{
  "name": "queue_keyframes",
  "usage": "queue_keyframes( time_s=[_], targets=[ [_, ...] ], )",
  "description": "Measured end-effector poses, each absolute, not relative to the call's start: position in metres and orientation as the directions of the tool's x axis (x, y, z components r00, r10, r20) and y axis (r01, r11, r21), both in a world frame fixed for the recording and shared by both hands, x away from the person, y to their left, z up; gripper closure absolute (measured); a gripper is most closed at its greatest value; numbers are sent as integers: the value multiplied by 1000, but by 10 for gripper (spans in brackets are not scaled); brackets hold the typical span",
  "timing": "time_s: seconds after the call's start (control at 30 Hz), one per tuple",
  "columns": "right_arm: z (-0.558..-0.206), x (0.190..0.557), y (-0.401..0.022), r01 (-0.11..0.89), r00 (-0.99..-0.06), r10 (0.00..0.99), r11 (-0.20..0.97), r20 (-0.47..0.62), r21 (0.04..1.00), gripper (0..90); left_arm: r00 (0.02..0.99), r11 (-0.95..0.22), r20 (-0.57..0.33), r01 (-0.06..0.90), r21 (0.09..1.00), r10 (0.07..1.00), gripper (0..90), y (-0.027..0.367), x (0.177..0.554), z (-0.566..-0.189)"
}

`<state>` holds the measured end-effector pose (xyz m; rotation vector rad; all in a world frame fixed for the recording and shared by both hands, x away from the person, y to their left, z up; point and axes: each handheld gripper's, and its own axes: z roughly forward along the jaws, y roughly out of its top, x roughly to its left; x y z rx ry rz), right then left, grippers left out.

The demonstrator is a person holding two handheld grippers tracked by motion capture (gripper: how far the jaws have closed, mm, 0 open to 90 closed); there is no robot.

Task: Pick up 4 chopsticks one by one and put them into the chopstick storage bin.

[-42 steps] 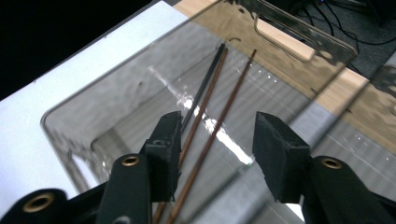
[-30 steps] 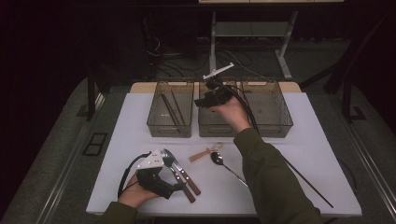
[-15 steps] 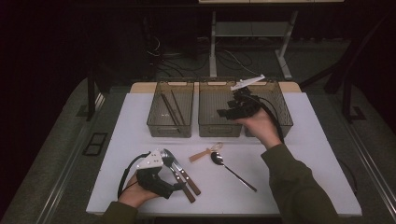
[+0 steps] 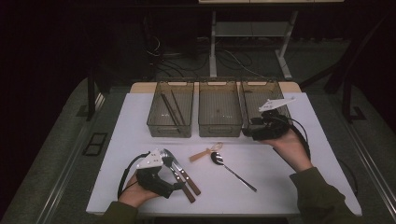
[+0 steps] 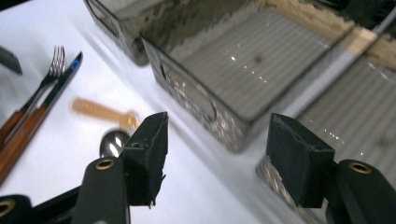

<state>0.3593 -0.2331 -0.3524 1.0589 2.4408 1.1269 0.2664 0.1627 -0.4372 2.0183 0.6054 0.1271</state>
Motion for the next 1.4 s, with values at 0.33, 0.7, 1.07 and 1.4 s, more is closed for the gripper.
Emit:
queue_keyframes(
  time_s=[0.33,0.7,1.07,1.4],
  targets=[
    [-375,329,-278,537,-679,730,422,77,731,391,868,-390,-156,363,846,470,0,163,265,-437],
    [-397,297,-328,611,-619,783,434,58,662,569,869,-388,-154,360,848,471,0,163,264,-436],
    [-422,272,-362,689,-584,809,447,71,571,735,866,-387,-158,366,846,475,0,164,265,-437],
    [-432,264,-370,716,-578,811,452,90,532,797,866,-389,-156,365,846,475,0,163,265,-437]
  ],
)
